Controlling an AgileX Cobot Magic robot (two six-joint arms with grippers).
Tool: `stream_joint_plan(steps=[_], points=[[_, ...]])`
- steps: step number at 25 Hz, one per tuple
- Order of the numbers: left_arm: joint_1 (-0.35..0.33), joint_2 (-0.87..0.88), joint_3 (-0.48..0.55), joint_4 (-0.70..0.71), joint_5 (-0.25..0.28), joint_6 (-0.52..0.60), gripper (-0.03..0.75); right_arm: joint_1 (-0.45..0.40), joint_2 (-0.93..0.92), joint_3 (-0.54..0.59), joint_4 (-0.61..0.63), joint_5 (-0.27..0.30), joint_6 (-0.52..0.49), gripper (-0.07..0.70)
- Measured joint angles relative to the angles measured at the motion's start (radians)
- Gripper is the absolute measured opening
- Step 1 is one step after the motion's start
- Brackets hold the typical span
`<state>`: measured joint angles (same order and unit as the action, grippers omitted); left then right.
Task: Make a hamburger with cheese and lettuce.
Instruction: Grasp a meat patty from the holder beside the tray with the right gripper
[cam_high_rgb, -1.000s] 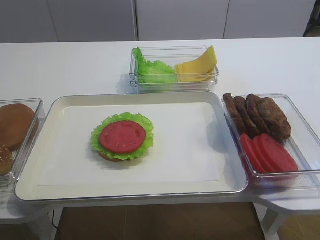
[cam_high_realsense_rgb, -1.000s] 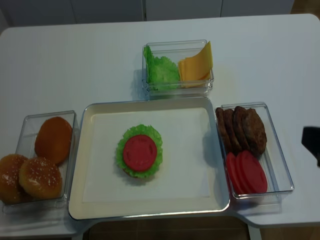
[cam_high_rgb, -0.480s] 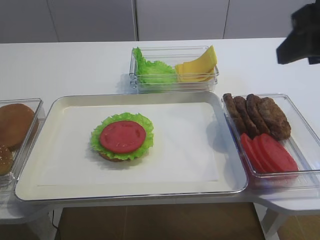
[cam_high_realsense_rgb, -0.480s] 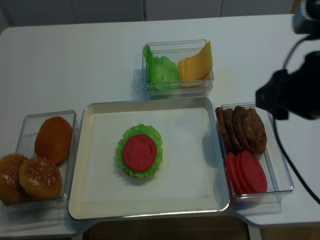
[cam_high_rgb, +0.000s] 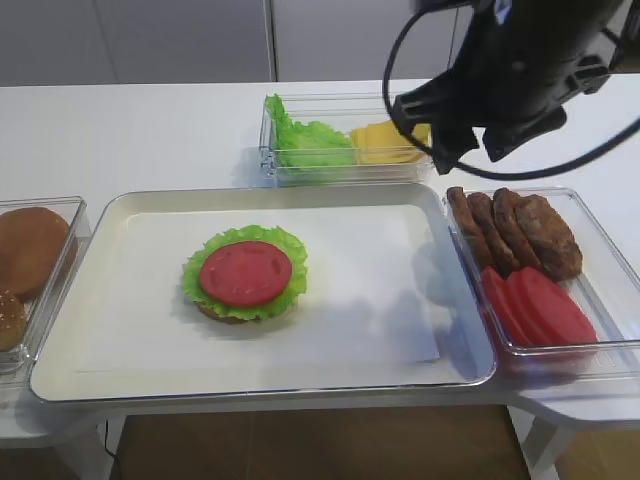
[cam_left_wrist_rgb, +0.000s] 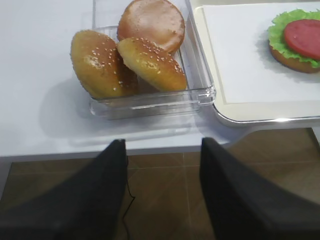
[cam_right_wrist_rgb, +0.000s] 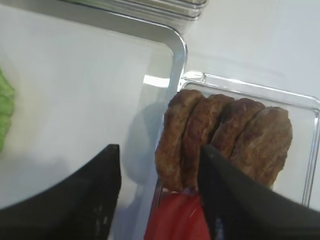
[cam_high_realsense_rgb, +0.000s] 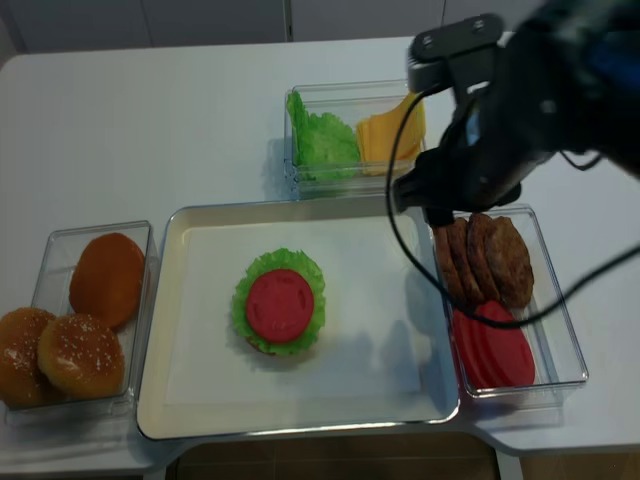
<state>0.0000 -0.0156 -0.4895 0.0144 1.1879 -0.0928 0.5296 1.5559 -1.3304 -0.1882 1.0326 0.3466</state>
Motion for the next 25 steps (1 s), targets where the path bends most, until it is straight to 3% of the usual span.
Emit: stream_joint_plan(steps=[3, 6, 13, 25], points=[[0.000, 0.000, 0.000, 0.000, 0.000, 0.000, 0.358, 0.019, 0.081, -0.055, -0.043, 0.058, 0.031, 0.373], [0.000, 0.000, 0.000, 0.000, 0.000, 0.000, 0.358, 0.026, 0.134, -0.076, -0.053, 0.082, 0.037, 0.357], [0.000, 0.000, 0.000, 0.000, 0.000, 0.000, 0.358, 0.028, 0.179, -0.078, -0.059, 0.086, 0.037, 0.290], [0.000, 0.000, 0.000, 0.000, 0.000, 0.000, 0.358, 0.028, 0.226, -0.078, -0.122, 0.086, 0.063, 0.282]])
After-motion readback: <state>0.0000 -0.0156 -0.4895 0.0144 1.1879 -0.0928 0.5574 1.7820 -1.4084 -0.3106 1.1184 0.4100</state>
